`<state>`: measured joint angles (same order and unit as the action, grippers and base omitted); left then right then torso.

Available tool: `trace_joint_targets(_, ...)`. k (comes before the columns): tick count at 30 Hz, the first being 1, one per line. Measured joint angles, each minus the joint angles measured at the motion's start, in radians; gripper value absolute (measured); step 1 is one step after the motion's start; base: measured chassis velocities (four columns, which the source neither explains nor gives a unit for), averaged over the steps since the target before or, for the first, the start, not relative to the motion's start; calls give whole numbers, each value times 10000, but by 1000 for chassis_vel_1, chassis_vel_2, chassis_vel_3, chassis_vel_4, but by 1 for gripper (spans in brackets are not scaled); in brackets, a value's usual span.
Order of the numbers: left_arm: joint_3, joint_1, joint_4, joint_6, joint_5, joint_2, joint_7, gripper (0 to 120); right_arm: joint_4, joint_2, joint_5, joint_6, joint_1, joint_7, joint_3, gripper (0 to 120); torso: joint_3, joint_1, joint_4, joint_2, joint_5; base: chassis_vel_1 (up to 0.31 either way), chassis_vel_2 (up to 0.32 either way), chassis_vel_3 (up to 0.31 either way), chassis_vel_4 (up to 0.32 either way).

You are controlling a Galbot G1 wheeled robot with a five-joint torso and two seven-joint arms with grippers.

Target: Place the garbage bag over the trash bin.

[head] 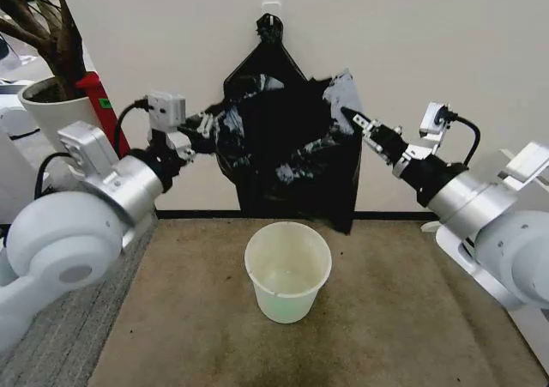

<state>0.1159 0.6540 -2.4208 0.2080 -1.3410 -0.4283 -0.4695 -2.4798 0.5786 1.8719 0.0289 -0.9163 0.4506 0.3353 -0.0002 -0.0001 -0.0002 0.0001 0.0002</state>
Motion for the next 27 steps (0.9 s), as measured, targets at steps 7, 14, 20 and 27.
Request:
trace_joint_targets(7, -160, 1247, 511, 36, 1135, -441, 312, 0, 417, 600, -708, 57, -369, 63, -571, 0, 1, 0, 4, -1, -1, 0, 0, 0, 0)
trace_joint_targets(14, -401, 1989, 1261, -13, 2455, -1138, 531, 0, 936, 949, -1123, 105, -512, -38, -789, 0, 2, 0, 2, -1, -2, 0, 0, 0, 0)
trace_joint_targets(20, -119, 2478, 1622, -273, 3392, -1421, 499, 0, 1495, 1588, -2068, -144, -203, -219, -1702, 0, 2, 0, 2, -1, -3, 0, 0, 0, 0)
trace_joint_targets(27, 0, 2790, 1758, -424, 3754, -1609, 416, 0, 1980, 2327, -2480, -381, 391, -327, -2506, 0, 2, 0, 3, -1, -3, 0, 0, 0, 0)
